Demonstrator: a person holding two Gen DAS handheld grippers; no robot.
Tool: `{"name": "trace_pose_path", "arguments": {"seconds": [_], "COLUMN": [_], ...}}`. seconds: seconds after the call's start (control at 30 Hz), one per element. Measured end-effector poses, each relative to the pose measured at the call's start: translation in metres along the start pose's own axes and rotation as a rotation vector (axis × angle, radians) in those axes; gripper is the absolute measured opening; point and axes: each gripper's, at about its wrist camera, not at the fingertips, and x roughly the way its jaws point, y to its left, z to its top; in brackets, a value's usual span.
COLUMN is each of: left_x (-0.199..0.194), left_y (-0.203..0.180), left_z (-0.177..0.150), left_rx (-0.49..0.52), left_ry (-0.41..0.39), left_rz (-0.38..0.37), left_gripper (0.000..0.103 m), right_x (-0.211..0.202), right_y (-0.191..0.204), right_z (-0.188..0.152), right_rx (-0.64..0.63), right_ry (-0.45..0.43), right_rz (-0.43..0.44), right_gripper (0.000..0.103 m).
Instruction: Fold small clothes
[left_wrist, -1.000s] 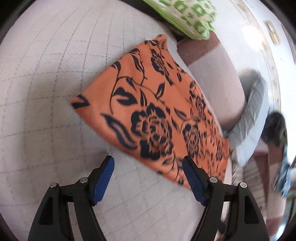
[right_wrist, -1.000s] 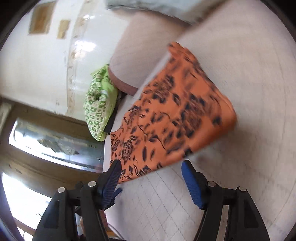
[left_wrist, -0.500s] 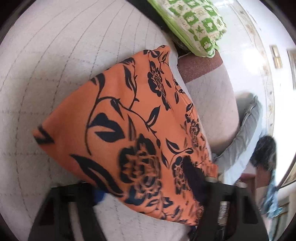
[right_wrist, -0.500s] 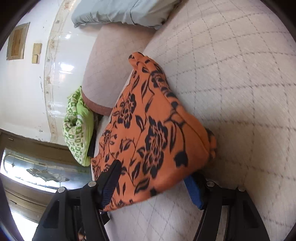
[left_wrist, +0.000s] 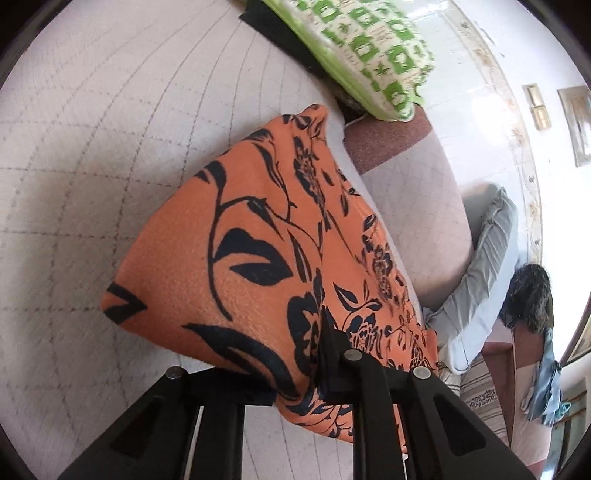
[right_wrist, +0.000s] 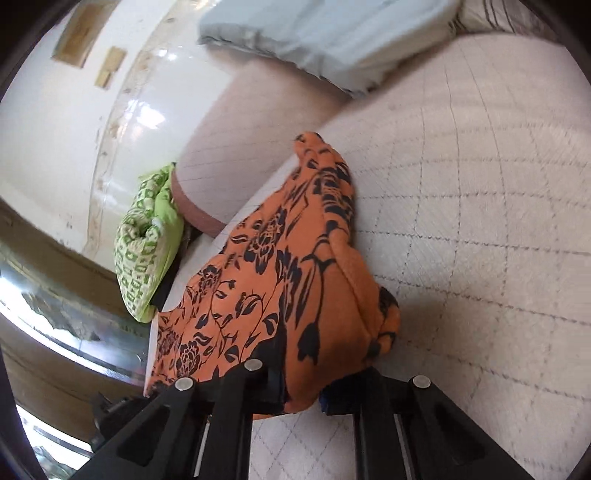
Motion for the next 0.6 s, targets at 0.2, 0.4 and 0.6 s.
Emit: {"name": "trace_pose_path", "arguments": {"seconds": [0.2,0.4,0.6], "left_x": [-0.033,-0.083,-0.122], "left_y": [0.002,0.031,0.058], "left_z": [-0.026,-0.071,-0.110], "left_rx": [0.070,0.085,0.113], "left_ry": [0.026,0.054,0.047], "left_rz": [0.047,0.079,0.129], "left_gripper": [0.016,0.016,0.012], "right_x": [-0.034,-0.072,-0.102], "right_y": [0.013,0.007,-0.005], "right_z": [-0.026,-0.067,-0.098], "right_rx": [-0.096,-0.117,-0.143], "right_ry": [0.010,0.060,0.153], "right_rz": [-0.089,-0.120,-0.159], "right_gripper": [0.011,0.011,0.012]}}
